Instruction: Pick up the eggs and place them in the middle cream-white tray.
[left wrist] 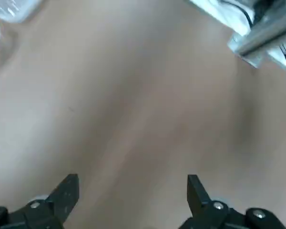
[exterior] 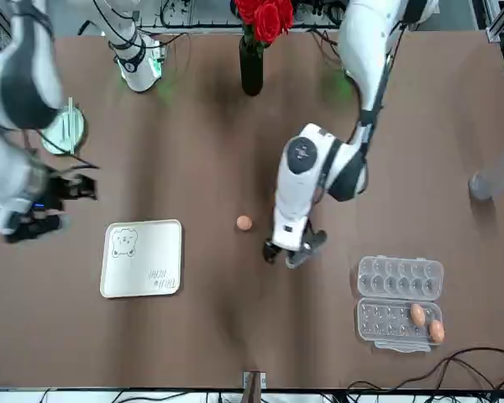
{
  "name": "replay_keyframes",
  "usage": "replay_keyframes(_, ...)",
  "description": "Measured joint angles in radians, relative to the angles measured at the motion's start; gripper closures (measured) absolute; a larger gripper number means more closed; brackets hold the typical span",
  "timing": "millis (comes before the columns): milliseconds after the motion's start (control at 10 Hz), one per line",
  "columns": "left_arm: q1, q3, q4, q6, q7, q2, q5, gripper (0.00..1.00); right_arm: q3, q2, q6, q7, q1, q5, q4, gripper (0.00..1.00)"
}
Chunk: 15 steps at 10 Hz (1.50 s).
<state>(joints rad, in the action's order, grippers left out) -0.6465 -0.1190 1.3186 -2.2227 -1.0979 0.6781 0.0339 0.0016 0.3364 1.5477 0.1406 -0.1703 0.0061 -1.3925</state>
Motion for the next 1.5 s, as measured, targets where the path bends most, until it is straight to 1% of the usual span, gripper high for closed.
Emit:
replay_keyframes(100,0.046,0.0,0.001,0.038,0.07,-0.022,0.0,0.0,0.001,0.029,0.004,-0.001,-0.065,0.001,-0.001,0.02)
replay_keyframes(300,0.151,-0.001,0.006,0.07,0.223,-0.045,0.0,0.0,0.001,0.069,0.015,-0.003,-0.172,0.002,0.0,0.01)
replay_keyframes(400,0.214,-0.001,0.008,0.07,0.315,-0.046,0.0,0.0,0.001,0.072,0.014,-0.015,-0.211,0.002,0.001,0.01)
replay_keyframes(600,0.335,-0.001,0.016,0.069,0.507,-0.045,0.0,0.0,0.001,0.071,0.006,-0.018,-0.253,0.005,0.006,0.01)
replay_keyframes(700,0.393,0.0,0.023,0.061,0.604,-0.041,0.0,0.0,0.001,0.072,0.004,-0.018,-0.283,0.005,0.005,0.02)
replay_keyframes(900,0.502,0.003,0.031,-0.024,0.769,-0.009,0.0,0.0,0.0,0.096,0.015,-0.028,-0.353,0.005,0.002,0.0)
replay_keyframes(1100,0.551,0.005,0.037,-0.122,0.843,0.039,0.0,0.04,0.001,0.154,0.112,0.005,-0.381,0.006,-0.001,0.0)
replay_keyframes(1200,0.558,0.005,0.045,-0.179,0.861,0.069,0.0,0.07,0.001,0.178,0.171,0.056,-0.405,0.006,-0.001,0.0)
replay_keyframes(1300,0.567,0.005,0.054,-0.226,0.872,0.102,0.0,0.07,0.002,0.202,0.228,0.095,-0.431,0.006,-0.002,0.0)
replay_keyframes(1400,0.575,0.005,0.057,-0.267,0.879,0.135,0.0,0.08,0.007,0.234,0.291,0.146,-0.445,0.012,-0.006,0.0)
replay_keyframes(1500,0.582,0.005,0.057,-0.301,0.885,0.162,0.0,0.11,0.017,0.278,0.378,0.209,-0.449,0.03,-0.007,0.0)
